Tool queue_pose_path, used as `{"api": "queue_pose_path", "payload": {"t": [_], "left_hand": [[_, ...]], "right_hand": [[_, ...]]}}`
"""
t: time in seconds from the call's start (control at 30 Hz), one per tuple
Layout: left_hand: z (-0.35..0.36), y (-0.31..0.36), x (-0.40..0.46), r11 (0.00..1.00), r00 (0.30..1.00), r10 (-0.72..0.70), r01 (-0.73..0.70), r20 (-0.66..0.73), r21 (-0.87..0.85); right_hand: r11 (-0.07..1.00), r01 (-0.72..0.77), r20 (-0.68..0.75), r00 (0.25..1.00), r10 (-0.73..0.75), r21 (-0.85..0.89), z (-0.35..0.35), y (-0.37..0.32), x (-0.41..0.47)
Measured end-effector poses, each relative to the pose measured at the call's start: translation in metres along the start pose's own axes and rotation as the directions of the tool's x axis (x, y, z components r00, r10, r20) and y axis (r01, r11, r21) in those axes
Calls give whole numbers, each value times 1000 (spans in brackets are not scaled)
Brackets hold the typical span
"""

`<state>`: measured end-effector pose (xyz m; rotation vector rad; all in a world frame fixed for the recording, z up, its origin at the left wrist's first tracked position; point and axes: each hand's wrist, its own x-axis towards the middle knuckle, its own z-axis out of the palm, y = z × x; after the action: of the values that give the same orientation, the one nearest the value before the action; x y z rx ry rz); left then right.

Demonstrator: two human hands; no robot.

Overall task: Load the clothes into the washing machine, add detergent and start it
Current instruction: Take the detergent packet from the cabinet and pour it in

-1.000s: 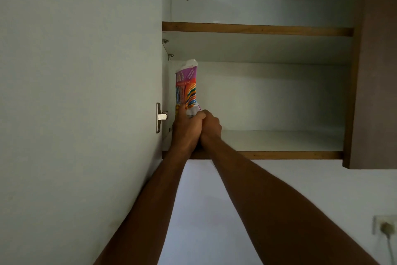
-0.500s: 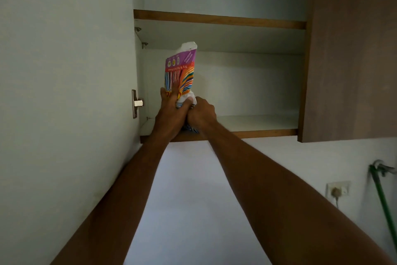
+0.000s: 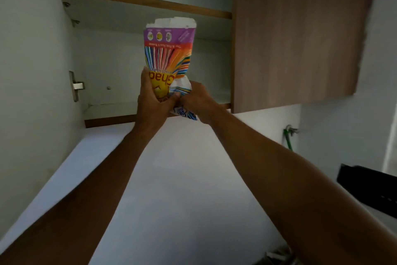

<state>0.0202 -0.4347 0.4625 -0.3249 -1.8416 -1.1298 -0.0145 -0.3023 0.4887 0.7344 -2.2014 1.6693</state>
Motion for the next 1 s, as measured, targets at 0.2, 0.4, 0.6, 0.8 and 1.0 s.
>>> {"api": "queue_pose_path", "payload": {"t": [0.2, 0.4, 0.6, 0.8, 1.0], "left_hand": [[42, 28, -23, 945, 980, -129, 167, 150, -282], [111, 55, -98, 911, 888, -95, 260, 449, -321], [181, 73, -194, 772, 579, -33, 533, 815, -347], [268, 94, -290, 658, 499, -123, 688, 858, -305], [346, 120, -369, 559, 435, -169, 781, 885, -277]], "right_hand": [[944, -39, -153, 984, 94, 329, -76, 21, -62], [934, -82, -132, 982, 136, 348, -160, 75, -159], [942, -258, -78, 957, 280, 216, -232, 146, -255], [895, -404, -43, 907, 418, 190, -302, 199, -338], [852, -509, -33, 856, 516, 124, -363, 232, -410]]}}
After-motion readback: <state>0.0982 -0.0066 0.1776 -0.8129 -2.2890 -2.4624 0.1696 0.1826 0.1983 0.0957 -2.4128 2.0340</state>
